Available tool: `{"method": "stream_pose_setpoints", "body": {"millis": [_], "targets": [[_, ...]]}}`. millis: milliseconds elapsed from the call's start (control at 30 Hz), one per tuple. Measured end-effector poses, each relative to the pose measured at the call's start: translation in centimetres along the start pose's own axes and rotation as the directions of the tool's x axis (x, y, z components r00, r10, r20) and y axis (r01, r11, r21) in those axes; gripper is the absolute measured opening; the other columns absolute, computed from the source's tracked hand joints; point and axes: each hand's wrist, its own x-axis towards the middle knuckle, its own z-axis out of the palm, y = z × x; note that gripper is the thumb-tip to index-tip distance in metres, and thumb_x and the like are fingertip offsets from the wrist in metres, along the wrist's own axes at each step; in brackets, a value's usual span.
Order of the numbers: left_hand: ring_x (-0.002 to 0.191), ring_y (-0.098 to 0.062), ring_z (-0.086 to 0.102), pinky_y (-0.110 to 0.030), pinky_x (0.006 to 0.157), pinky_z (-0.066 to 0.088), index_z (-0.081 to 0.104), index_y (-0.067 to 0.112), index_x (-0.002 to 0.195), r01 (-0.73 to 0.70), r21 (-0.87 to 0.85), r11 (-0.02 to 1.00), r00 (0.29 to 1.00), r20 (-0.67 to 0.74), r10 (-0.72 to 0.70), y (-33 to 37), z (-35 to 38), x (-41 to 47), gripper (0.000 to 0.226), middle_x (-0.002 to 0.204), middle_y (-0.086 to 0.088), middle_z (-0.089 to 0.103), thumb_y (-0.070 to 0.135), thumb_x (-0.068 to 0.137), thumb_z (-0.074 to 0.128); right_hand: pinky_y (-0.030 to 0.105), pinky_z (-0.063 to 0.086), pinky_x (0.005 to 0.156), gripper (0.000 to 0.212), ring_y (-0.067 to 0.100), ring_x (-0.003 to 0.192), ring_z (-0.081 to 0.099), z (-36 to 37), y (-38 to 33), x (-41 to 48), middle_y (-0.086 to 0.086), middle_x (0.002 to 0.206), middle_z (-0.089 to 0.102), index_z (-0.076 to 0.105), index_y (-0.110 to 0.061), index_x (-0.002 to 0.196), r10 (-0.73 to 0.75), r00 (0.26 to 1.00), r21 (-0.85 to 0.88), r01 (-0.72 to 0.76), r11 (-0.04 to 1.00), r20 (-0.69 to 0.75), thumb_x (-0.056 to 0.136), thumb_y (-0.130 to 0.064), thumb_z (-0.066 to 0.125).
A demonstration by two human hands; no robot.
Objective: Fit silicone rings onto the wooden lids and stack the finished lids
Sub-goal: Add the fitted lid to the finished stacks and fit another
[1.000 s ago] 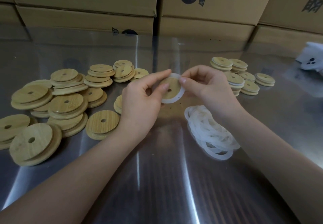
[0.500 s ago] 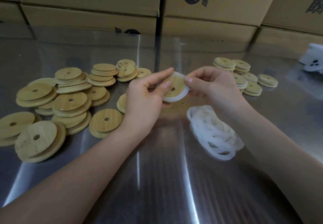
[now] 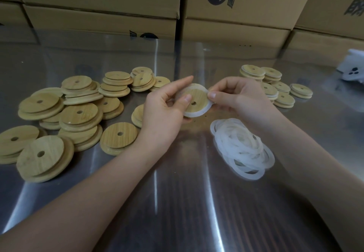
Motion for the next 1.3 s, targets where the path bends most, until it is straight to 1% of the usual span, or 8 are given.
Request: {"method": "stream_pose_setpoints", "body": {"millis": [100, 167, 333, 533, 800, 967, 1067, 1300], "targets": [[0.103, -0.011, 0.068, -0.032, 0.076, 0.061, 0.059, 0.028, 0.13, 0.044, 0.001, 0.999, 0.999, -0.002, -0.044, 0.0, -0.1, 0.1, 0.044, 0.115, 0.003, 0.068, 0.005, 0.093, 0.062, 0.017, 0.054, 0.064, 0.01, 0.016, 0.071, 0.072, 0.0, 0.1, 0.0, 0.005, 0.075, 0.074, 0.07, -0.008, 0.079, -0.014, 1.0, -0.028, 0.014, 1.0, 0.001, 0.086, -0.002, 0.069], [0.103, -0.009, 0.067, -0.039, 0.087, 0.059, 0.064, 0.025, 0.122, 0.048, 0.046, 0.998, 0.999, 0.007, -0.048, 0.1, -0.2, 0.1, 0.036, 0.109, 0.007, 0.07, 0.008, 0.091, 0.066, 0.017, 0.054, 0.066, 0.011, 0.015, 0.073, 0.072, 0.1, 0.1, 0.0, 0.005, 0.078, 0.075, 0.071, -0.01, 0.077, -0.056, 0.998, -0.071, 0.055, 0.996, -0.012, 0.085, -0.003, 0.071], [0.091, -0.013, 0.069, -0.042, 0.083, 0.06, 0.07, 0.025, 0.095, 0.014, 0.087, 0.996, 0.999, 0.028, -0.017, 0.4, -0.4, 0.1, 0.016, 0.092, 0.005, 0.072, 0.012, 0.085, 0.073, 0.036, 0.06, 0.079, 0.012, 0.022, 0.08, 0.072, 0.7, 0.4, -0.1, 0.008, 0.083, 0.074, 0.071, -0.015, 0.079, -0.159, 0.987, -0.162, 0.15, 0.975, -0.04, 0.085, -0.006, 0.072], [0.086, -0.009, 0.07, -0.023, 0.078, 0.057, 0.069, 0.019, 0.094, 0.007, 0.06, 0.998, 0.998, -0.07, -0.003, 0.1, -0.4, 0.2, 0.018, 0.091, 0.002, 0.074, 0.008, 0.082, 0.076, 0.04, 0.059, 0.082, 0.007, 0.017, 0.082, 0.071, 1.6, 1.1, -0.3, 0.003, 0.084, 0.073, 0.069, -0.014, 0.083, -0.217, 0.972, -0.192, 0.198, 0.961, -0.084, 0.086, -0.008, 0.073], [0.084, -0.006, 0.069, -0.023, 0.074, 0.056, 0.059, 0.022, 0.096, -0.058, 0.165, 0.985, 0.994, -0.087, 0.073, 0.2, -0.1, 0.0, 0.032, 0.091, 0.003, 0.07, 0.003, 0.079, 0.077, 0.05, 0.059, 0.076, 0.014, 0.023, 0.08, 0.072, 1.9, 1.7, -0.2, 0.004, 0.083, 0.073, 0.07, -0.022, 0.079, -0.265, 0.951, -0.189, 0.233, 0.954, -0.162, 0.084, -0.009, 0.073], [0.094, -0.001, 0.061, -0.019, 0.083, 0.05, 0.063, 0.031, 0.127, -0.266, 0.596, 0.758, 0.951, 0.034, 0.308, 0.1, -0.3, -0.2, 0.052, 0.103, 0.014, 0.068, 0.007, 0.082, 0.074, 0.043, 0.059, 0.078, 0.016, 0.011, 0.081, 0.07, 2.0, 1.7, -0.3, -0.002, 0.087, 0.072, 0.07, -0.021, 0.081, -0.341, 0.93, -0.308, 0.288, 0.907, -0.134, 0.084, -0.006, 0.073], [0.088, -0.002, 0.055, -0.007, 0.079, 0.042, 0.063, 0.02, 0.129, -0.377, 0.624, 0.685, 0.909, 0.109, 0.402, 0.0, -0.3, -0.1, 0.051, 0.104, -0.001, 0.069, -0.002, 0.083, 0.07, 0.045, 0.059, 0.079, 0.016, 0.016, 0.078, 0.07, 1.8, 1.4, -0.2, 0.001, 0.085, 0.073, 0.07, -0.022, 0.079, -0.313, 0.937, -0.278, 0.264, 0.924, -0.153, 0.083, -0.006, 0.073], [0.088, -0.01, 0.056, -0.006, 0.082, 0.041, 0.059, 0.01, 0.131, -0.467, 0.592, 0.657, 0.869, 0.17, 0.465, -0.2, -0.4, 0.3, 0.053, 0.097, -0.009, 0.066, -0.012, 0.083, 0.063, 0.04, 0.06, 0.083, 0.014, 0.02, 0.079, 0.072, 0.8, 0.4, 0.0, 0.006, 0.08, 0.075, 0.075, -0.019, 0.075, -0.175, 0.974, -0.154, 0.152, 0.976, -0.146, 0.08, -0.007, 0.077]]}}
